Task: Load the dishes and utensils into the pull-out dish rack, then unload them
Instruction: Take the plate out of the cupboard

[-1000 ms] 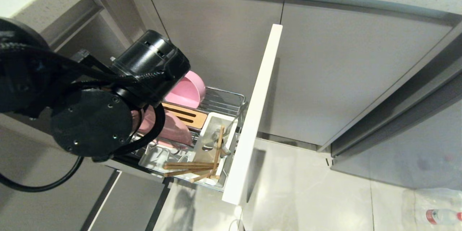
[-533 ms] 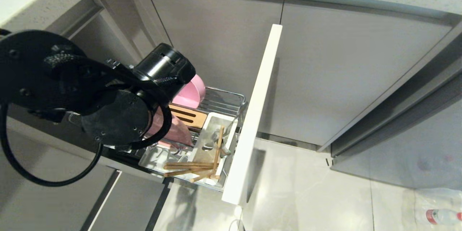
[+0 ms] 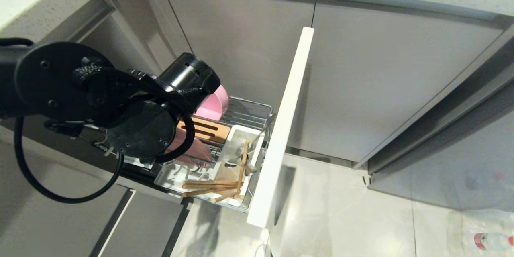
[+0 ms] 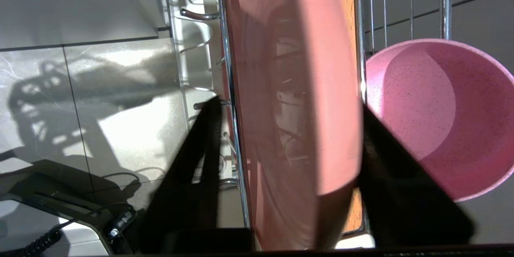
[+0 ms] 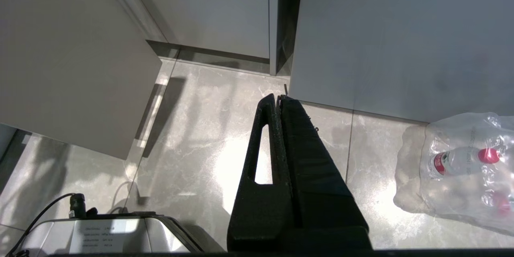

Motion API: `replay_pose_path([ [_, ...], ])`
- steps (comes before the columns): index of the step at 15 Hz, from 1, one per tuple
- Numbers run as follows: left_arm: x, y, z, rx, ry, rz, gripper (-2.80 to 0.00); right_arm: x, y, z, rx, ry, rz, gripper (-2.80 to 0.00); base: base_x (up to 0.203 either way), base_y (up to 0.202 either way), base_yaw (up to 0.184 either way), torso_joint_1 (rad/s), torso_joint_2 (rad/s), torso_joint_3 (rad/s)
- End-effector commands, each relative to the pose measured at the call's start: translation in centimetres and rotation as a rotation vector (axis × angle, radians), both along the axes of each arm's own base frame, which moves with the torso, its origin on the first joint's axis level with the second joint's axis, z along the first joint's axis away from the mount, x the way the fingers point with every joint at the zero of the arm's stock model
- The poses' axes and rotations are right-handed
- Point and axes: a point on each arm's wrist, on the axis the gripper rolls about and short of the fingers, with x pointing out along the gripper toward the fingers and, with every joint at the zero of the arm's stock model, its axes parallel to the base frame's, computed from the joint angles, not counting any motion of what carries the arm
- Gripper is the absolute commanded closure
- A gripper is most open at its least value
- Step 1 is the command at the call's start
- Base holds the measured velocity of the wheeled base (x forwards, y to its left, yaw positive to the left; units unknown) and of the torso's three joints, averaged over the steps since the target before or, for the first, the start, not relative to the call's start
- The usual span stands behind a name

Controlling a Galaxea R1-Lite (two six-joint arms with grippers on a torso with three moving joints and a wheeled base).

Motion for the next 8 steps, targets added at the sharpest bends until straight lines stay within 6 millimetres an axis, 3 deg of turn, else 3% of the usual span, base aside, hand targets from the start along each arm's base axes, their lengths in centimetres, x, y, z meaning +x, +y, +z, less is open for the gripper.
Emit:
replay_pose_path([
  [1,-0.04,0.04,0.0,-0.001,-0.004,0.008,0.0,0.01,0.0,-0.04,0.001,0.002,0.0,0.0,0.0,0.0,0.0,0.0,0.0,0.0],
  [8,-0.02,0.02,-0.06,0.004,-0.002,0.007,0.0,0.01,0.0,-0.04,0.001,0.002,0.0,0.0,0.0,0.0,0.0,0.0,0.0,0.0],
])
